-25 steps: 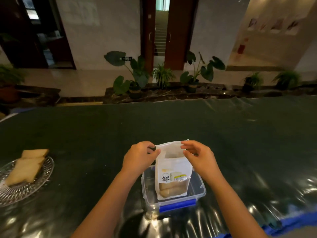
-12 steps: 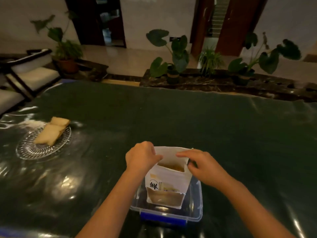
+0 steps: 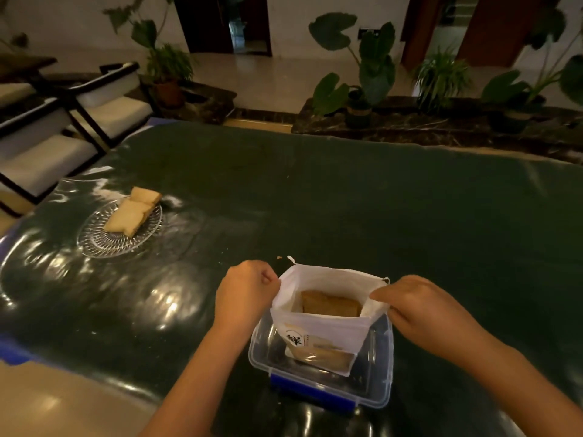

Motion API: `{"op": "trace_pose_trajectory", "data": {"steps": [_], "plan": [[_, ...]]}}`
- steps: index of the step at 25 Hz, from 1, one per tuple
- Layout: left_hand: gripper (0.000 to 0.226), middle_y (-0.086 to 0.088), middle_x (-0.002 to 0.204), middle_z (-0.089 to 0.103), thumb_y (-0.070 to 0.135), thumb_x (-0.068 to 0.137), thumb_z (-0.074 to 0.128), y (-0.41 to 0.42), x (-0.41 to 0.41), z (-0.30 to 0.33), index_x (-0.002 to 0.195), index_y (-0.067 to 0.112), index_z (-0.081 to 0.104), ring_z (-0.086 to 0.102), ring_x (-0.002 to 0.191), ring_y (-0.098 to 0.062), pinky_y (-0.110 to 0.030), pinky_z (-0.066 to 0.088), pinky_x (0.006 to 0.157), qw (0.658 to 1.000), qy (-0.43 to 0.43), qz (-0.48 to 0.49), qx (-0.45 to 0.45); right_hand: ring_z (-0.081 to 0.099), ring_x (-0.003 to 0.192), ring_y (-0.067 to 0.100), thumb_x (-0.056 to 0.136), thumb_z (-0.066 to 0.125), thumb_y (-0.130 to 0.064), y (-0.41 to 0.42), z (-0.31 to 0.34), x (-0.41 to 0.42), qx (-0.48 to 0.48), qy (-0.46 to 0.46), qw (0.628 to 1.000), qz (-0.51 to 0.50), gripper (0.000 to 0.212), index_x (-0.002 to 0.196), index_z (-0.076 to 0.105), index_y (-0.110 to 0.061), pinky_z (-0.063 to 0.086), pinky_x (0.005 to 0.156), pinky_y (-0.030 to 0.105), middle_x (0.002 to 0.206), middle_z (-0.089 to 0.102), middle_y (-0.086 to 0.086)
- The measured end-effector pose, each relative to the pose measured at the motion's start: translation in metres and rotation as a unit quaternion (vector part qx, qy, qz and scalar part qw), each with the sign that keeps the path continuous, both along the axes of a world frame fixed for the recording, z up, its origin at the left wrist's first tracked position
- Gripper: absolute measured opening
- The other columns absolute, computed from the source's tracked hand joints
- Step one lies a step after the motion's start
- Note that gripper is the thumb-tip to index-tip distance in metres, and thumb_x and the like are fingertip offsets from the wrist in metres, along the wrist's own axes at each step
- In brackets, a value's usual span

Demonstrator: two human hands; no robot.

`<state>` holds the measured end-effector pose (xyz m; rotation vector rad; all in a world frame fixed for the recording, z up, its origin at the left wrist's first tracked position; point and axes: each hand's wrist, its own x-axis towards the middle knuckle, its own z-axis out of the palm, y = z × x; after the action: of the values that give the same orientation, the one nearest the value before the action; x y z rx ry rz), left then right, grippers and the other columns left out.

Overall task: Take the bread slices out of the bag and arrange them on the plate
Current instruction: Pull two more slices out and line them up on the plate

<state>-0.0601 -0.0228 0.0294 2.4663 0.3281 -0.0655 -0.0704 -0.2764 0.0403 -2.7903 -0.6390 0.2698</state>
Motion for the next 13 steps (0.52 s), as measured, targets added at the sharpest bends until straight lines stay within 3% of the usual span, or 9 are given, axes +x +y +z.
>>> {"op": "trace_pose_trajectory", "data": {"steps": [3, 7, 8, 10, 12, 13], "plan": [[0.010, 0.000, 0.067, 0.070, 0.013, 0.077, 0.064, 0.002, -0.001, 0.000, 0.071, 0.018, 0.071, 0.065, 0.063, -0.013, -0.036, 0.058, 0.063, 0.999, -0.007, -0.017, -0.031, 0.060, 0.092, 0.009, 0.087, 0.052, -0.021, 0.016, 0.012, 0.006, 0.020, 0.020, 0.999, -0.041, 0.026, 0.110, 0.061, -0.030, 0.053, 0.078, 0.023, 0.110, 0.066, -0.003], [0.012, 0.004, 0.065, 0.069, 0.015, 0.078, 0.066, 0.007, -0.004, -0.002, 0.069, 0.022, 0.070, 0.064, 0.060, -0.008, -0.026, 0.056, 0.058, 0.998, -0.007, -0.031, -0.051, 0.059, 0.084, -0.004, 0.083, 0.061, -0.021, 0.047, 0.025, 0.014, 0.194, 0.087, 0.975, -0.065, 0.025, 0.105, 0.064, -0.033, 0.049, 0.067, 0.012, 0.101, 0.063, -0.015], [0.013, 0.004, 0.064, 0.068, 0.016, 0.078, 0.067, 0.007, -0.004, -0.003, 0.068, 0.023, 0.069, 0.063, 0.059, -0.008, -0.023, 0.054, 0.055, 0.998, -0.008, -0.031, -0.057, 0.059, 0.085, -0.002, 0.082, 0.062, -0.021, 0.063, 0.020, 0.022, 0.197, 0.109, 0.972, -0.070, 0.024, 0.104, 0.064, -0.032, 0.049, 0.066, 0.013, 0.100, 0.064, -0.013], [0.017, 0.004, 0.061, 0.066, 0.015, 0.078, 0.067, 0.006, -0.006, -0.004, 0.064, 0.025, 0.066, 0.062, 0.056, -0.007, -0.011, 0.045, 0.047, 0.997, -0.011, -0.035, -0.067, 0.060, 0.096, 0.012, 0.083, 0.061, -0.022, 0.100, 0.000, 0.041, 0.041, 0.175, 0.981, -0.074, 0.027, 0.110, 0.061, -0.023, 0.052, 0.080, 0.025, 0.108, 0.064, -0.001], [0.019, 0.003, 0.059, 0.065, 0.015, 0.078, 0.067, 0.004, -0.006, -0.005, 0.063, 0.025, 0.064, 0.061, 0.054, -0.006, -0.008, 0.042, 0.045, 0.996, -0.010, -0.049, -0.073, 0.055, 0.106, 0.024, 0.084, 0.059, -0.026, 0.131, -0.025, 0.056, -0.149, 0.250, 0.952, -0.092, 0.033, 0.115, 0.054, -0.016, 0.046, 0.091, 0.036, 0.115, 0.059, 0.008], [0.019, 0.002, 0.060, 0.066, 0.014, 0.079, 0.066, 0.004, -0.006, -0.005, 0.063, 0.025, 0.065, 0.061, 0.055, -0.006, -0.009, 0.042, 0.045, 0.996, -0.009, -0.053, -0.077, 0.054, 0.106, 0.025, 0.084, 0.058, -0.027, 0.139, -0.037, 0.064, -0.186, 0.270, 0.939, -0.107, 0.034, 0.115, 0.053, -0.014, 0.044, 0.092, 0.038, 0.113, 0.058, 0.009]]}}
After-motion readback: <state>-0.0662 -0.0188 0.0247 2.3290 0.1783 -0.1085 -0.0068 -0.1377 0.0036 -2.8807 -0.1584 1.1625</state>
